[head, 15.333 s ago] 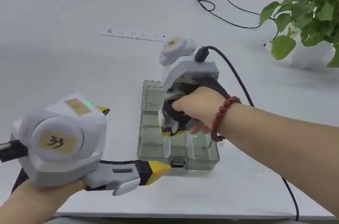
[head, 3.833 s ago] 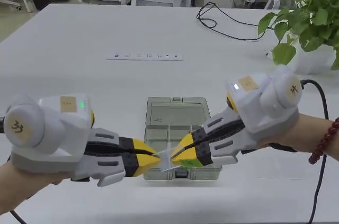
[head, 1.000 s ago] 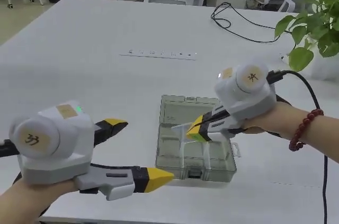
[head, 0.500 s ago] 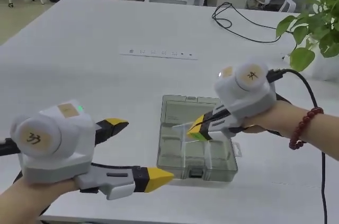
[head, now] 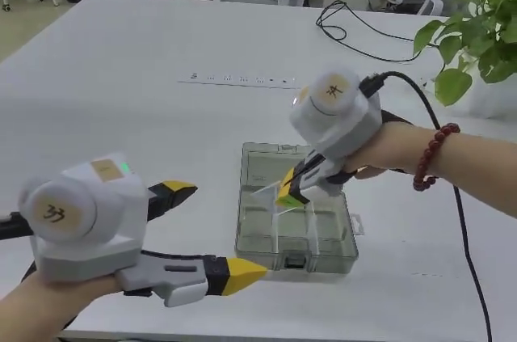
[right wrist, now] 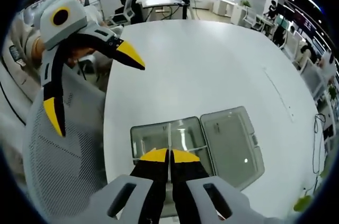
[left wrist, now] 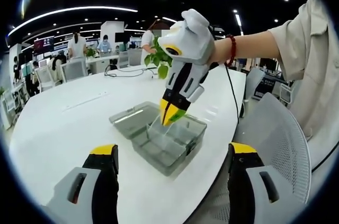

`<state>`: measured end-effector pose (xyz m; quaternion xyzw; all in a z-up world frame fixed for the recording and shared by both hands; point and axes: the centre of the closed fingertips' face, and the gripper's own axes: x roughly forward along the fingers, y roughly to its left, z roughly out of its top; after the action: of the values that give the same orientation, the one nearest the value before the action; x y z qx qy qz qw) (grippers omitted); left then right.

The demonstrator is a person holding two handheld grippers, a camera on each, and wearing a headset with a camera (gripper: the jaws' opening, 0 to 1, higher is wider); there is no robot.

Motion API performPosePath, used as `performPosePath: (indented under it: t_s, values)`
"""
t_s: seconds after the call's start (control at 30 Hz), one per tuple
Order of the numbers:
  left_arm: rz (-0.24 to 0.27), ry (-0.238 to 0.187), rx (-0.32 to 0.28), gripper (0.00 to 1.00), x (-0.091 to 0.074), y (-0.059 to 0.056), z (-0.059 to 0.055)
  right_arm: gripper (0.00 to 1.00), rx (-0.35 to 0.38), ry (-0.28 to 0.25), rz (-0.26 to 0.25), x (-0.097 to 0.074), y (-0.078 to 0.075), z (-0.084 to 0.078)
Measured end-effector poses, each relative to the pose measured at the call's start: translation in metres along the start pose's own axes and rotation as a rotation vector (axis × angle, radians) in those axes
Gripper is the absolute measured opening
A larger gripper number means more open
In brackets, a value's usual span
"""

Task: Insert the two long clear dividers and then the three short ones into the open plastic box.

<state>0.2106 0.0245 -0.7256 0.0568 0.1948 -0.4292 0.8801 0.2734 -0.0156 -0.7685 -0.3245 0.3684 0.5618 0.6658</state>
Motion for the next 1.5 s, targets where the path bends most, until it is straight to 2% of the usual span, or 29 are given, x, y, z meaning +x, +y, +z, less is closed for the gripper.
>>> performPosePath:
  t_s: [0.07, 0.1, 0.4, 0.67, 0.7, 0.87, 1.13, 1.3, 1.5]
  values:
    - [0.003, -0.005, 0.001, 0.87, 0.0, 0.0, 0.001, 0.02, -0.024, 0.022, 0.005, 0.002, 0.003, 0.002]
    - [0.005, -0.008, -0.003, 0.87, 0.0, 0.0, 0.001, 0.02, -0.065, 0.035, -0.002, 0.003, 0.002, 0.003]
    - [0.016, -0.016, -0.01, 0.87, 0.0, 0.001, 0.002, 0.02, -0.096, 0.042, -0.001, 0.016, 0.005, 0.01]
    - [0.022, -0.019, -0.013, 0.87, 0.001, 0.001, 0.003, 0.02, -0.178, 0.045, 0.021, 0.021, 0.008, 0.009]
    - [0.022, -0.018, -0.014, 0.87, 0.001, 0.0, 0.003, 0.02, -0.212, 0.043, 0.028, 0.023, 0.009, 0.009]
    - [0.027, -0.019, -0.016, 0.87, 0.001, 0.001, 0.003, 0.02, -0.239, 0.051, 0.031, 0.027, 0.01, 0.007]
    - [0.039, -0.022, -0.026, 0.87, 0.001, 0.001, 0.003, 0.02, -0.255, 0.063, 0.042, 0.037, 0.009, 0.002]
    - [0.045, -0.018, -0.029, 0.87, 0.002, 0.001, 0.002, 0.02, -0.209, 0.064, 0.04, 0.04, 0.006, 0.0]
    - [0.05, -0.018, -0.029, 0.87, 0.001, 0.002, 0.002, 0.02, -0.202, 0.067, 0.041, 0.045, 0.006, -0.002]
